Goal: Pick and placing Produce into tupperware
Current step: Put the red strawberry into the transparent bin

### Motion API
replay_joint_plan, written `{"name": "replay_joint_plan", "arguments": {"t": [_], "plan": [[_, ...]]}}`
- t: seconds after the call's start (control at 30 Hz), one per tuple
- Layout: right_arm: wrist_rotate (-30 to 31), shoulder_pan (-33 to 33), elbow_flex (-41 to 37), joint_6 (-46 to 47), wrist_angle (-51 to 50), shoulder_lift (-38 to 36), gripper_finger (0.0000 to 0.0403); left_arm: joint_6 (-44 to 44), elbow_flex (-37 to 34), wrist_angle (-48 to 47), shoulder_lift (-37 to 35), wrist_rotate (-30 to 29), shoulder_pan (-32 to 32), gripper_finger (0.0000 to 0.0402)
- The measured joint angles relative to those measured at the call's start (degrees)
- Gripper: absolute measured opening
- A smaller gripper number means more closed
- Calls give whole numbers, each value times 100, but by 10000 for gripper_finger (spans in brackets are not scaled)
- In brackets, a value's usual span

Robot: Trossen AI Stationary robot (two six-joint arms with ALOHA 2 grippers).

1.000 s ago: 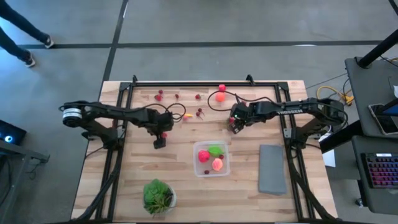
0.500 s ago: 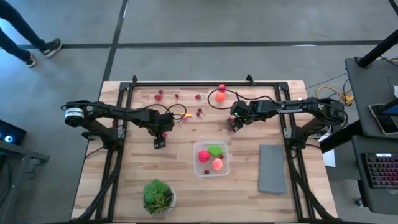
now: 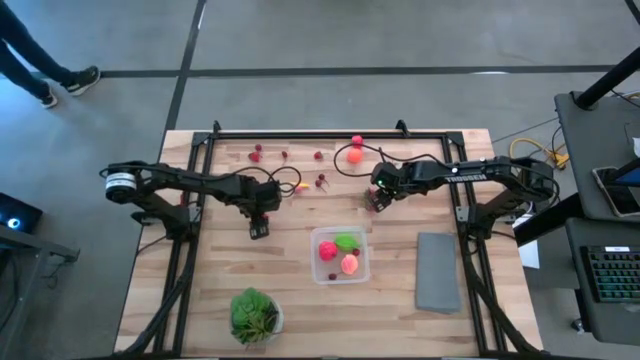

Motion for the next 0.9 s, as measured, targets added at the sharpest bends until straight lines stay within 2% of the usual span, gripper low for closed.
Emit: {"name": "replay_joint_plan", "arguments": {"t": [0.17,0.43,0.57,0.67,0.8,0.9], "plan": [[-41,0,-3,0,0,0,221,0,11,-6,15,2,0,123],[-249,2,-3,4,1,0,221,86,312,-29,-91,4,0,132],[-785,58,-3,102,-17,-12,221,729,607,-356,-259,58,0,133],[-1145,247,-3,309,-31,-67,221,1301,871,-671,-362,346,0,133],[-1248,675,-3,879,-71,-195,221,1969,1171,-772,-473,1111,0,134],[-1235,1077,-3,1526,-220,-326,221,2413,1413,-770,-479,1238,-17,134]]}}
